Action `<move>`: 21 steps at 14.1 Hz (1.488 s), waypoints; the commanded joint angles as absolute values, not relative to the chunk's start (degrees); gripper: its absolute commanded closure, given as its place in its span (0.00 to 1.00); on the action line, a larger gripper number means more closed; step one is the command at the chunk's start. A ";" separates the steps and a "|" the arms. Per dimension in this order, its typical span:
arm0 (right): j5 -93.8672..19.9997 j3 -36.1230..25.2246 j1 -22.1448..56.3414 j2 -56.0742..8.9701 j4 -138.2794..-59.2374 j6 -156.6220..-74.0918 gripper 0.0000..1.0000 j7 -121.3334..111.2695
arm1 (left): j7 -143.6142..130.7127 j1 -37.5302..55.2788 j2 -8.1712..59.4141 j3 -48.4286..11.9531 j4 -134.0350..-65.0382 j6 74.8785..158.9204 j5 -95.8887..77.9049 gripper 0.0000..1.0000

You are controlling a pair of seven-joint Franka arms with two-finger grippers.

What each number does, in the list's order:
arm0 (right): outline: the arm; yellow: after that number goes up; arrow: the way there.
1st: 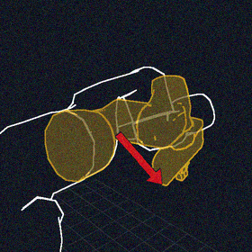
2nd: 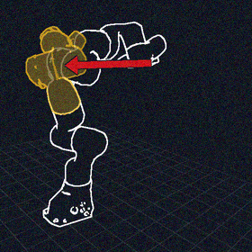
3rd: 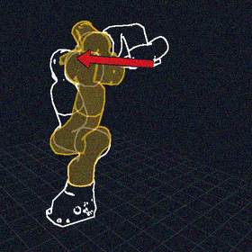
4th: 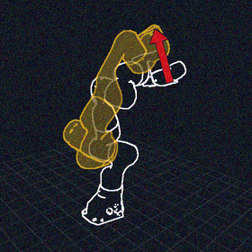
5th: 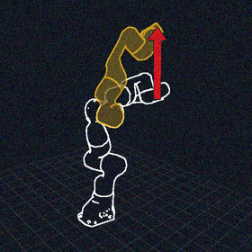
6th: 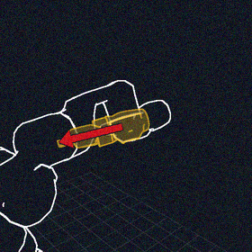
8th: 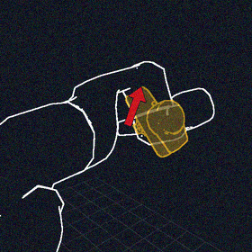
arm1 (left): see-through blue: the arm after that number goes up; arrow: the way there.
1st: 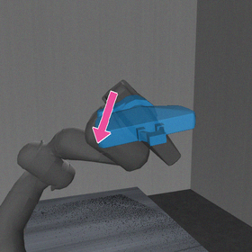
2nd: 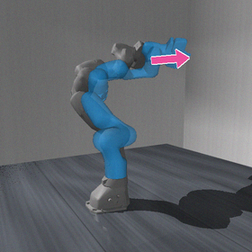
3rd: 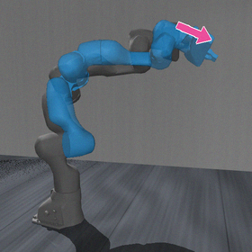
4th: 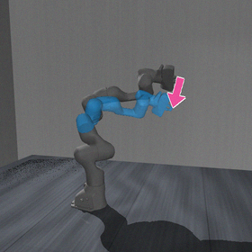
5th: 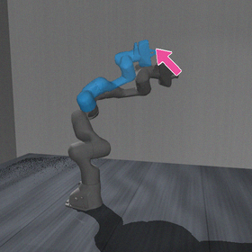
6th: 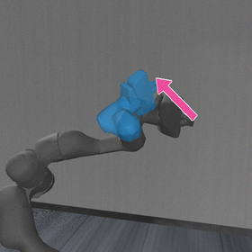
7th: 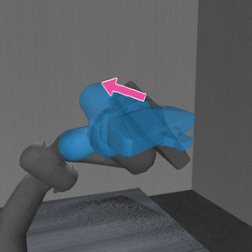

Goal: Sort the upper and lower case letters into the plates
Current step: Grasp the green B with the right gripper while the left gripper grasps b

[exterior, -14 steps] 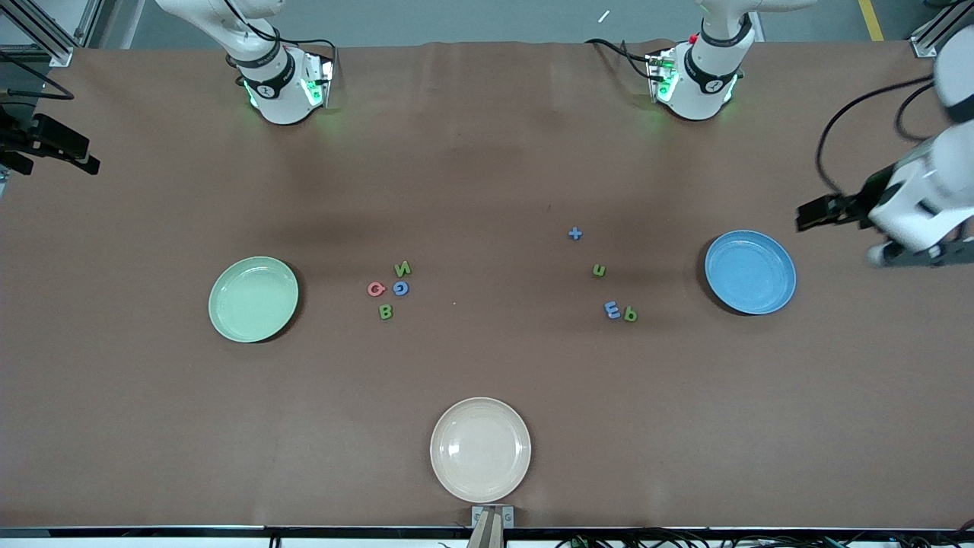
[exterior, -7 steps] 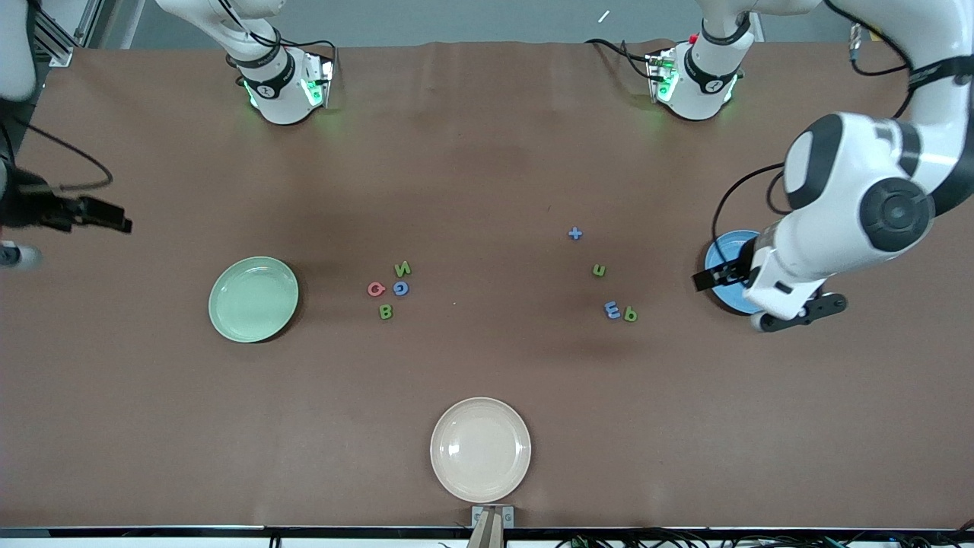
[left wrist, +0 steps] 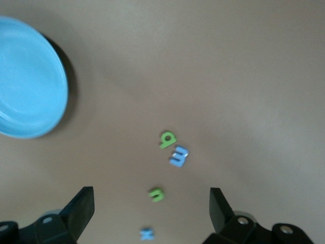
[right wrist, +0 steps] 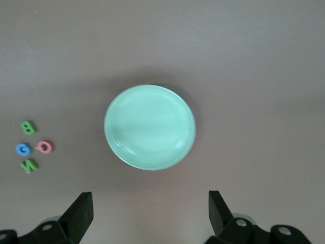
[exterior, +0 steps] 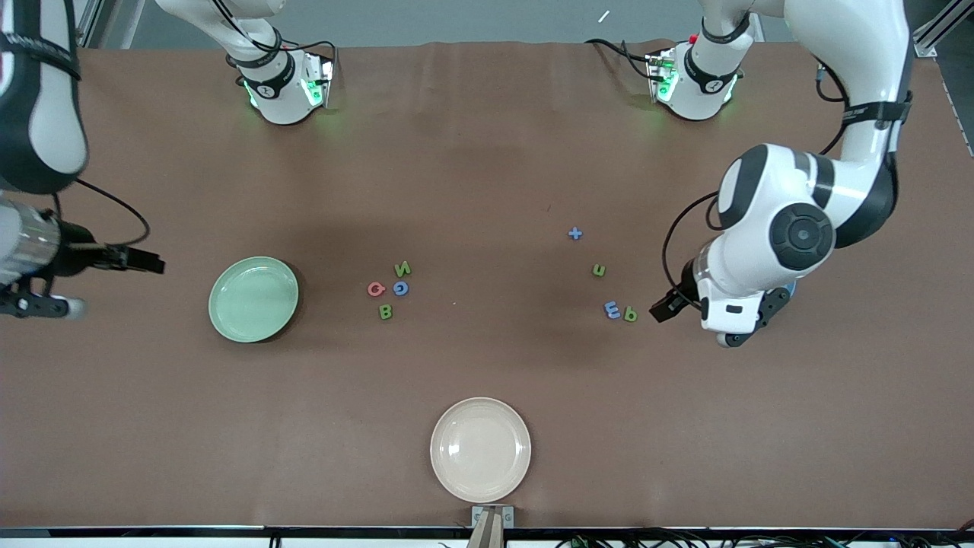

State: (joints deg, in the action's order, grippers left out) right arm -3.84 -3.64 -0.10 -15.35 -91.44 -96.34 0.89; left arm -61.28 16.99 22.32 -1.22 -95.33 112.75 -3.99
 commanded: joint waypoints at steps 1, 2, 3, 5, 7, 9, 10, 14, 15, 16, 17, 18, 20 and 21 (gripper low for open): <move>-6.85 -3.60 2.88 -18.36 -92.54 -100.44 0.00 2.46 | -73.08 18.54 22.59 -0.88 -99.13 117.58 -2.82 0.00; -7.03 -3.60 4.21 -19.50 -93.07 -102.03 0.00 2.90 | -78.69 18.89 23.20 -1.05 -100.62 120.29 -1.33 0.00; -7.03 -3.60 5.61 -19.77 -94.21 -104.04 0.00 5.68 | -83.71 19.33 23.29 -1.05 -102.29 122.93 -0.71 0.00; -7.12 -3.60 9.82 -20.74 -96.32 -107.74 0.00 12.10 | -90.85 19.51 24.17 -1.05 -105.72 130.13 0.09 0.00; -7.12 -3.60 14.48 -22.23 -97.73 -112.56 0.00 18.24 | -94.46 19.69 26.44 -1.05 -106.61 133.93 0.09 0.00; -7.03 -3.60 17.74 -24.51 -98.26 -116.52 0.00 20.74 | -97.28 20.12 29.43 -1.05 -106.61 137.44 0.44 0.00; -7.03 -3.60 18.71 -25.57 -98.61 -118.81 0.00 20.74 | -99.30 20.04 30.66 -1.05 -106.61 139.11 0.53 0.00; -7.03 -3.52 22.23 -27.95 -102.82 -129.34 0.00 20.74 | -101.25 20.04 34.71 -0.97 -105.30 140.18 0.53 0.00; -7.12 -3.43 22.85 -28.21 -105.09 -133.46 0.01 20.83 | -101.25 20.04 35.33 -0.97 -105.03 140.19 0.53 0.00; -7.12 -3.43 23.72 -28.56 -106.94 -137.25 0.03 20.83 | -101.25 20.13 35.59 -0.97 -105.03 140.19 0.53 0.02; -7.12 -3.43 24.60 -29.35 -108.62 -141.03 0.03 21.00 | -101.25 20.13 35.60 -0.97 -105.03 140.19 0.61 0.05; -7.12 -3.43 25.13 -30.05 -109.24 -143.24 0.03 21.01 | -101.25 20.13 35.68 -0.97 -105.03 140.19 0.70 0.07; -7.21 -3.43 26.62 -32.16 -109.25 -144.83 0.03 21.09 | -101.25 20.13 35.77 -1.05 -105.38 140.19 0.79 0.14; -7.21 -3.43 27.33 -32.95 -109.25 -146.67 0.05 21.18 | -101.25 20.13 36.12 -1.05 -105.47 140.19 0.79 0.17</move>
State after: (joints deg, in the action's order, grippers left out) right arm -6.42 -3.01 25.65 -32.17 -108.56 -143.98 20.55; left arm -99.47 19.69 35.45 -1.24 -105.92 140.05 -0.68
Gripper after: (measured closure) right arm 0.031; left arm 0.128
